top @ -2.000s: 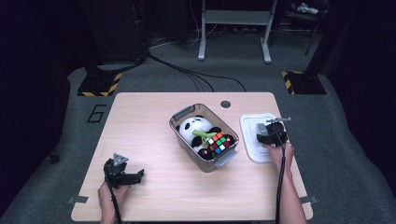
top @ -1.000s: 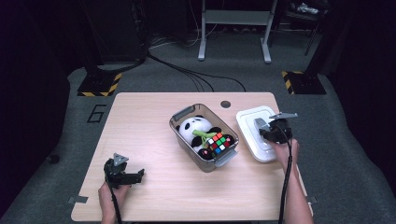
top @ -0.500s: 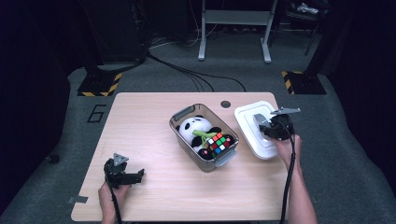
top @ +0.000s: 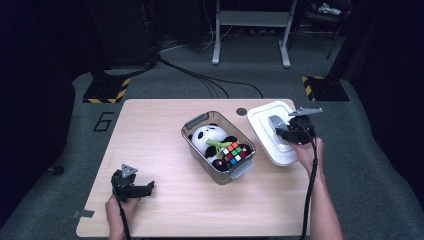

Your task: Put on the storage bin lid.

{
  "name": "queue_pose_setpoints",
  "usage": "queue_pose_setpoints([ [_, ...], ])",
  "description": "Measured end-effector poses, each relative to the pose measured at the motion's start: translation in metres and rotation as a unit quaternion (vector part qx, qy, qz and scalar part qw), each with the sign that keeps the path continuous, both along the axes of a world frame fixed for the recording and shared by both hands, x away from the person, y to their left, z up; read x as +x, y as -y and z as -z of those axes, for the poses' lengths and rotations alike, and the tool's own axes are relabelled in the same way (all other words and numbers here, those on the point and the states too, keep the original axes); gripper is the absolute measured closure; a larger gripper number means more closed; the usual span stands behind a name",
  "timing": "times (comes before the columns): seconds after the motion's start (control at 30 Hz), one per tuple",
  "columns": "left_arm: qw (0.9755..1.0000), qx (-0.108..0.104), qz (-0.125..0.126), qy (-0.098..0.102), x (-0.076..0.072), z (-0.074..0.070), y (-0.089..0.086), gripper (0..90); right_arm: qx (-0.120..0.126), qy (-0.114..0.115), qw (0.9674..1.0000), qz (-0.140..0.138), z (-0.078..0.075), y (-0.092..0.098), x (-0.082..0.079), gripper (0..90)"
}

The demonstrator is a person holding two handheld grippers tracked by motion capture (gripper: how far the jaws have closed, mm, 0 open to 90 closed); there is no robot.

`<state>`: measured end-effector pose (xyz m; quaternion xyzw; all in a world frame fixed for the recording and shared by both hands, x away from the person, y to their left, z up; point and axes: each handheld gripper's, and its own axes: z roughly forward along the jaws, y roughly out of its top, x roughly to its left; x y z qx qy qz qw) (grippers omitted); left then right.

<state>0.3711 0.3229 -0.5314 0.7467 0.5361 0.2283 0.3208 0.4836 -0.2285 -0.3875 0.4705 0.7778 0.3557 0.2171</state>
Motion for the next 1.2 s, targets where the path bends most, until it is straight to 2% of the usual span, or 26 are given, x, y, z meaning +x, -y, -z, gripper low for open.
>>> queue_pose_setpoints([
  [0.07,1.0000,0.000,0.000,0.000,0.000,0.000,0.000,0.3,-0.006,0.005,0.9999,-0.009,-0.004,0.000,0.000,66.9],
  [0.3,1.0000,0.000,0.000,0.000,0.000,0.000,0.000,0.3,-0.005,0.003,0.9999,-0.011,-0.020,-0.007,-0.001,66.9],
  [0.37,1.0000,0.000,0.000,0.000,0.000,0.000,0.000,0.3,-0.005,0.011,0.9998,-0.017,-0.024,-0.008,-0.001,66.9],
  [0.47,1.0000,0.000,-0.001,0.000,0.000,0.000,0.000,0.3,-0.008,0.010,0.9997,-0.021,-0.031,-0.011,-0.001,66.8],
  [0.97,1.0000,0.000,-0.001,-0.001,0.000,0.000,0.000,0.3,0.004,0.018,0.9992,-0.037,-0.059,-0.026,-0.004,66.8],
  [1.2,1.0000,0.000,-0.001,0.000,0.000,0.000,0.000,0.3,0.003,0.021,0.9983,-0.054,-0.070,-0.036,-0.007,66.8],
])
